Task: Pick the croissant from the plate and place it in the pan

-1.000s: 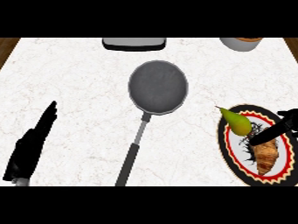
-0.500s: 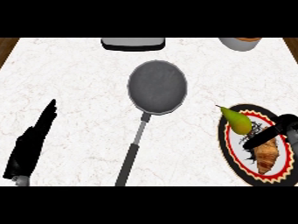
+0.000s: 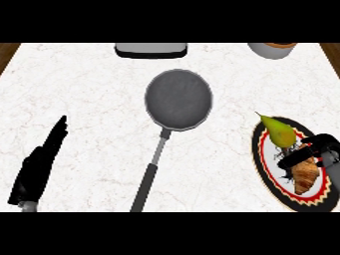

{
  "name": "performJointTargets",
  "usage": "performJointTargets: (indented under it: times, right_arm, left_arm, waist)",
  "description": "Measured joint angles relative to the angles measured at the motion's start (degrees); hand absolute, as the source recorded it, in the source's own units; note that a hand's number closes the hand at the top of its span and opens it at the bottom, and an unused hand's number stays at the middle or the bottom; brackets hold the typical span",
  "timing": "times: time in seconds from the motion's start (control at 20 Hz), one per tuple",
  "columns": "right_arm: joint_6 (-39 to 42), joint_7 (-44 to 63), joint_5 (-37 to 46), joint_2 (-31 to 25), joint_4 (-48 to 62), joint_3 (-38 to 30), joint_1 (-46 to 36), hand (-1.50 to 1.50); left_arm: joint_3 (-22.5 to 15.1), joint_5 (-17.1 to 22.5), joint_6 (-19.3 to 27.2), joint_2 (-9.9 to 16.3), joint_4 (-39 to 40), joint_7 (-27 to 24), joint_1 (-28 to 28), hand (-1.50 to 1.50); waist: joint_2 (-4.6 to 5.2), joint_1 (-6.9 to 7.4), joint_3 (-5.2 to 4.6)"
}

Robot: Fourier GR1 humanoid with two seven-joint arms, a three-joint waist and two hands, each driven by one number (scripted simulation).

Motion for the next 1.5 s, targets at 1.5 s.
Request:
performJointTargets:
  times: [1.5]
  right_arm:
    - [-11.45, -23.27, 35.81, -7.14, -22.21, 9.56, -3.63, 1.50]
  left_arm:
    - [2.06, -2.23, -1.45, -1.84, 0.54, 0.09, 0.02, 0.00]
  waist:
    - [-0.10, -0.51, 0.51]
